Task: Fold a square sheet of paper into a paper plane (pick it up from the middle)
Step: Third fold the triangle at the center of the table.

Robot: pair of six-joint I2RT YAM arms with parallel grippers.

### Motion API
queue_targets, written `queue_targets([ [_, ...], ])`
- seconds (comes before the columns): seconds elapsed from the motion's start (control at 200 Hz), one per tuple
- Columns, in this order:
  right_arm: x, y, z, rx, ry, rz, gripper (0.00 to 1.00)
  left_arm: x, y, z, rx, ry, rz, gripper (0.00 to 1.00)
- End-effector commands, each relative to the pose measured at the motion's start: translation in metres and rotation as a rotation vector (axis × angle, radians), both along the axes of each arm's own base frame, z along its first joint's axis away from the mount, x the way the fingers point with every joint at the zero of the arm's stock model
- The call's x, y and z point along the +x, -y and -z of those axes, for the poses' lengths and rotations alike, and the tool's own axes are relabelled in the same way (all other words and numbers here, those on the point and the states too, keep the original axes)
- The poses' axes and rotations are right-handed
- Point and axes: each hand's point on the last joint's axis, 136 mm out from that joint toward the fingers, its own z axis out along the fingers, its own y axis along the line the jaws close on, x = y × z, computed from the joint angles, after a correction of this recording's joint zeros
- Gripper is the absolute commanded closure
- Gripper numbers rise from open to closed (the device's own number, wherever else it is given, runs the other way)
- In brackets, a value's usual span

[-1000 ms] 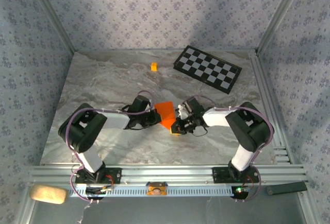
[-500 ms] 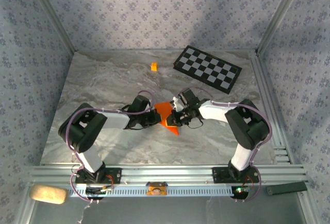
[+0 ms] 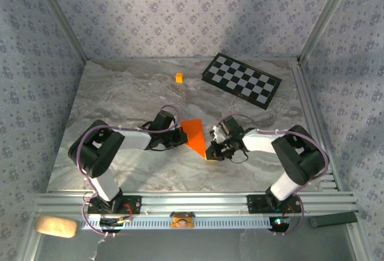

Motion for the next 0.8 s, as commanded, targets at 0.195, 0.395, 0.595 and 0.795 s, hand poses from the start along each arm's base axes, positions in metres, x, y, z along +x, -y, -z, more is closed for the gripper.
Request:
queue_targets([
  [0.195, 0.026, 0.000, -0.037, -0.014, 0.118, 0.053, 0.93, -0.007, -0.015, 0.025, 0.103, -0.058, 0.025, 0.97],
  [0.395, 0.044, -0.023, -0.030, -0.006, 0.093, 0.050, 0.92, -0.006, -0.014, 0.024, 0.098, -0.058, 0.018, 0.97],
  [0.595, 0.039, -0.020, 0.002, -0.088, 0.020, 0.046, 0.94, -0.004, -0.012, 0.017, 0.086, -0.049, 0.019, 0.97],
  [0.795, 0.021, -0.002, 0.021, -0.161, -0.022, 0.072, 1.00, 0.016, 0.005, -0.039, 0.022, 0.058, 0.016, 0.92],
])
